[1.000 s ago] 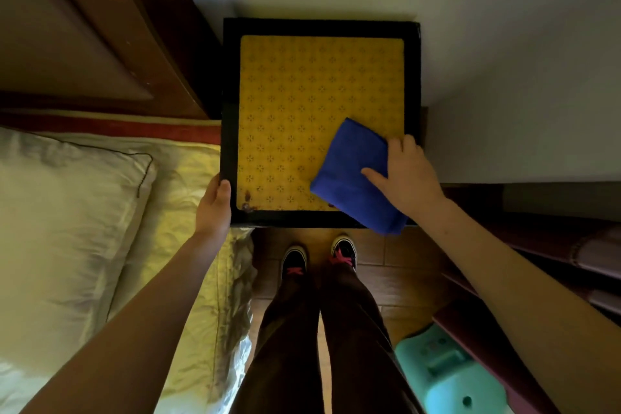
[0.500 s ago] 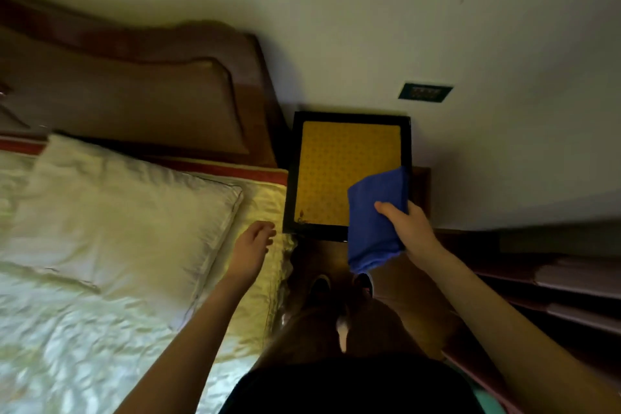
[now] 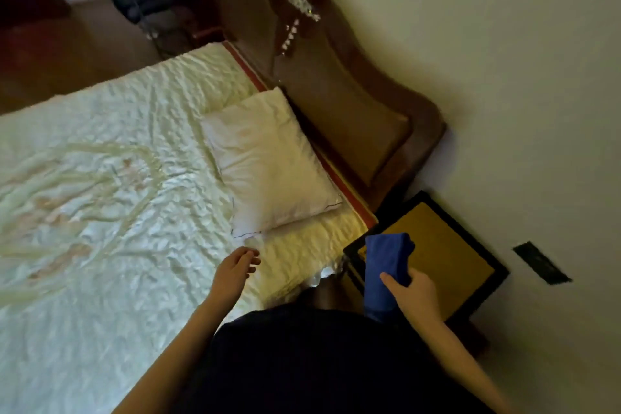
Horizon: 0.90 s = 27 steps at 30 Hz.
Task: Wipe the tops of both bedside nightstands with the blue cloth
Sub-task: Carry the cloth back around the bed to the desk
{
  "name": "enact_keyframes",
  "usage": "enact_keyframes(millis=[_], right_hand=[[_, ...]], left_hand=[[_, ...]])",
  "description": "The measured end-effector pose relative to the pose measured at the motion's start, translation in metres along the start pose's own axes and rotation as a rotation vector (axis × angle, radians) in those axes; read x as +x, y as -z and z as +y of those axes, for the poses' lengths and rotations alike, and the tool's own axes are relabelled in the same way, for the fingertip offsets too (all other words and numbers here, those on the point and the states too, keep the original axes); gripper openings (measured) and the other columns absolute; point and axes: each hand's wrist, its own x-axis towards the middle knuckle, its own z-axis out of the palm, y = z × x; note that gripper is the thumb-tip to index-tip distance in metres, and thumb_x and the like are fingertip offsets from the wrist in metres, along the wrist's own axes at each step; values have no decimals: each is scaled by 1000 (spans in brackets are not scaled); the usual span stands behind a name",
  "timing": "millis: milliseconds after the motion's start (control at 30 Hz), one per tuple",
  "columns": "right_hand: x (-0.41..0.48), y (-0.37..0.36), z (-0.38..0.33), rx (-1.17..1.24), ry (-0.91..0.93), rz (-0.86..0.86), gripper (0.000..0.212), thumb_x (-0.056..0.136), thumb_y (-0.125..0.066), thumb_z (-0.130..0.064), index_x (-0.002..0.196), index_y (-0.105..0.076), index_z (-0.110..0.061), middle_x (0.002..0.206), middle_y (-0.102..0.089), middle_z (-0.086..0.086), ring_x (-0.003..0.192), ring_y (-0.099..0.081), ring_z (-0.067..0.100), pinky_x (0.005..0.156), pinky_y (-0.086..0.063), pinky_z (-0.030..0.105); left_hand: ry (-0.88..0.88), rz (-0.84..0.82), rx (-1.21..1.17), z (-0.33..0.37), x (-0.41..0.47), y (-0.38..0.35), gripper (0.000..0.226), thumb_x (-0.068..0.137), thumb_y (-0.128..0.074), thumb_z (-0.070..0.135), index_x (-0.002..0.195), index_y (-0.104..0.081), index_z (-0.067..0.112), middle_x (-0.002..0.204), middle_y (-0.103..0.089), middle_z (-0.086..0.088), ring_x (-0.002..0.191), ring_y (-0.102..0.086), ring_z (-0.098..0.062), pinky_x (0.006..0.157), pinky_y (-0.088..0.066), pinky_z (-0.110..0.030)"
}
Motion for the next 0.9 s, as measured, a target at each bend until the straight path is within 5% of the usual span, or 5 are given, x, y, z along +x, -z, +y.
enact_keyframes(millis=[167,400,567,700,900], right_hand=[[-12,-12,-3,-139,151,-299,19,90,-68,-24,80,-64,-9,78,-67,6,72,-62,24,54,-41,28],[-55,-75,-37,-227,397,-600,14,88,-71,-22,83,-62,-12,80,-64,-2,72,-61,15,57,-46,31],[-105,-139,-51,-314,522,-836,22,86,-71,-20,71,-64,-4,69,-68,8,66,-63,21,58,-47,33],[-147,-186,-45,-420,589,-1006,27,82,-73,-21,65,-61,-4,61,-64,7,54,-57,8,50,-43,21],[-227,-272,-31,-608,656,-1231,37,82,-73,-21,60,-50,-2,53,-49,4,56,-45,21,57,-36,35]], left_hand=[[186,298,-209,-85,-97,10,20,94,-52,19,84,-69,18,85,-72,-6,80,-65,-25,69,-48,-31],[340,706,-363,-162,-249,-1,23,96,-48,26,86,-69,26,87,-73,-1,82,-68,-21,78,-52,-39],[449,983,-532,-200,-332,-6,24,98,-44,16,95,-67,13,90,-70,-7,78,-62,-23,75,-48,-36],[562,1169,-681,-238,-391,-31,26,99,-43,19,96,-68,12,91,-70,-6,82,-63,-22,76,-49,-36],[745,1392,-951,-293,-462,-73,27,99,-41,19,90,-67,16,89,-69,-6,79,-63,-21,78,-51,-38]])
